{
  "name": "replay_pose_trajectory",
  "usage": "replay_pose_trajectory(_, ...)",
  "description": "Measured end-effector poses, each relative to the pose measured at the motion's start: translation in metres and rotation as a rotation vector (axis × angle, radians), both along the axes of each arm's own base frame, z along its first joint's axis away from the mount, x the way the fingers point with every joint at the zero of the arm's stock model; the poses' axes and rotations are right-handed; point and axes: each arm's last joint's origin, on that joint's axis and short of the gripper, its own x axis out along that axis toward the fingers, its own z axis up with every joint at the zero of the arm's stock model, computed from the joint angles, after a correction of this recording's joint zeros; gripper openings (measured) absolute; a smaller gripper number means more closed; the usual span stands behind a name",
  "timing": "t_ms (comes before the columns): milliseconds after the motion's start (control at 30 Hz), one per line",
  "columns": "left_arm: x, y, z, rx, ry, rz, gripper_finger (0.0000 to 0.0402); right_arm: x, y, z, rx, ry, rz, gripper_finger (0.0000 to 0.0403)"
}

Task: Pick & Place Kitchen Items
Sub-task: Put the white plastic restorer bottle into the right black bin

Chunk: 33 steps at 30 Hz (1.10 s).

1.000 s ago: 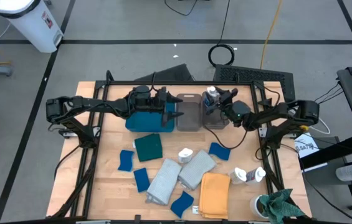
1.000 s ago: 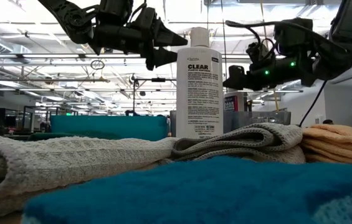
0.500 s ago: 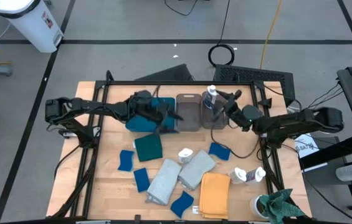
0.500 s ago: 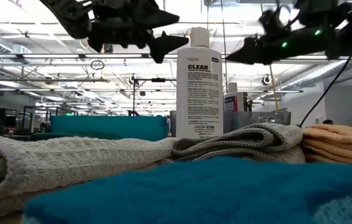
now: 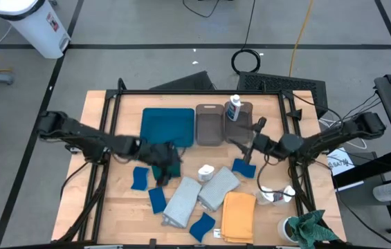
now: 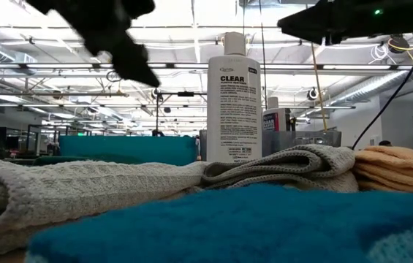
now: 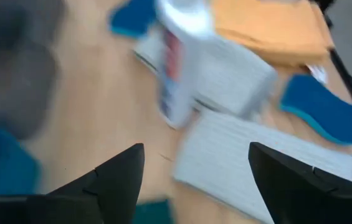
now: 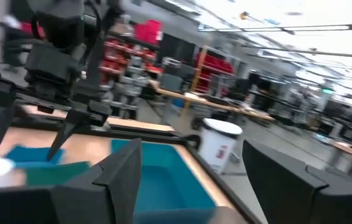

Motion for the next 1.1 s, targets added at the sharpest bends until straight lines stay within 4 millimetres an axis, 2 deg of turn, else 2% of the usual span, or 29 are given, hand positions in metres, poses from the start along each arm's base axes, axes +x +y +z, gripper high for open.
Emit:
replay_pose_trajectory(200,-0.001,-0.044,-0.034,0.017,0.001,-0.014,0.0283,-0.004,0.015,0.003,-0.031,-0.011,0.070,0.0247)
replay_pose_trajectory(433,0.015,-0.065,-0.071,0.145,-0.060,0.002,0.0284,-0.007,0.023,0.005,-0.029,-0.038,0.112,0.0247)
replay_pose_trajectory(567,0.017,-0.066,-0.084,0.128,-0.021,0.039,0.0275,-0.009,0.029,0.006,-0.032,-0.050,0.144,0.0247)
replay_pose_trajectory(767,0.013,-0.063,-0.087,0.170,-0.089,0.072,0.0257,-0.013,0.039,0.010,-0.038,-0.081,0.195,0.0247)
replay_pose_trajectory(867,0.005,-0.060,-0.090,0.158,-0.187,0.060,0.0253,-0.015,0.043,0.010,-0.036,-0.088,0.216,0.0247)
replay_pose_trajectory(967,-0.009,-0.052,-0.102,0.127,-0.250,0.080,0.0253,-0.016,0.046,0.010,-0.041,-0.087,0.232,0.0247)
replay_pose_trajectory(1100,-0.026,-0.044,-0.106,-0.005,-0.371,0.145,0.0253,-0.017,0.048,0.010,-0.053,-0.084,0.240,0.0247)
